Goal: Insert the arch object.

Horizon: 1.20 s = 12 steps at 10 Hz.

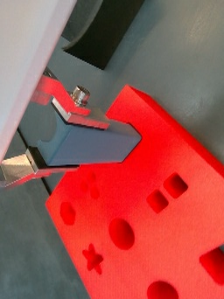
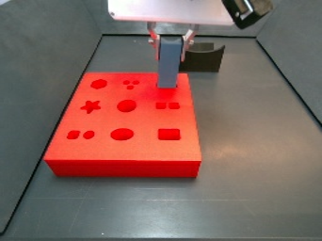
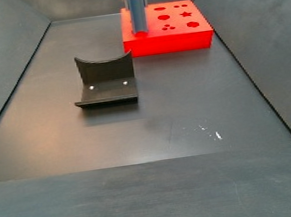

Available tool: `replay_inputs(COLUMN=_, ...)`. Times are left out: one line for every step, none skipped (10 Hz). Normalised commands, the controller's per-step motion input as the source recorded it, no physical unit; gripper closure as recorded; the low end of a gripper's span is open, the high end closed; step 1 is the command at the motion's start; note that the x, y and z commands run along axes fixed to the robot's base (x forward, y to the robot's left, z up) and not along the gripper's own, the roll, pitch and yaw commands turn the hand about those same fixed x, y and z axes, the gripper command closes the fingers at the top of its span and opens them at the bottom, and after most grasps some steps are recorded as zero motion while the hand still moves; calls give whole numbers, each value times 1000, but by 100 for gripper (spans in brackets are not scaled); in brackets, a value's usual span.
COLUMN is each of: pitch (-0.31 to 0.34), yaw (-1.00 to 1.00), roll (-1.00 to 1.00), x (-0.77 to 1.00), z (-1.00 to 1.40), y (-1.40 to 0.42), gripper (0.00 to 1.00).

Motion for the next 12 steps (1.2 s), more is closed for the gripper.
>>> replay_inputs(pitch=0, yaw=0, roll=50, x=80, z=-329, y=-23, gripper=100)
replay_inputs(pitch=0, yaw=0, roll=60, x=311, z=-534, y=-29, gripper=100)
replay_inputs(pitch=0, yaw=0, roll=117, x=71, z=-526, y=-14, gripper=100)
replay_inputs(pitch=0, yaw=0, roll=143, x=9, z=-494, y=0, gripper=100)
replay_inputs(pitch=0, yaw=0, roll=147, x=0, z=-500, y=0, gripper=100)
replay_inputs(pitch=0, yaw=0, roll=161, x=-43, z=-389, y=0, gripper=100)
replay_inputs(pitch=0, yaw=0, roll=94, x=-17, z=-211, y=0, gripper=100)
replay_inputs(pitch=0, yaw=0, roll=-20, x=-6, z=0, y=120, gripper=100)
replay_inputs(pitch=0, yaw=0, roll=97, x=283, z=-460, y=0, gripper=100)
replay_inputs(pitch=-3, yaw=-183, roll=114, x=334, z=-500, y=0, gripper=100)
replay_inputs(pitch=-60, yaw=-257, roll=87, x=0, z=-509, y=0, gripper=100)
replay_inputs(pitch=-113, yaw=-63, roll=114, x=-146, z=-503, y=0, gripper=100)
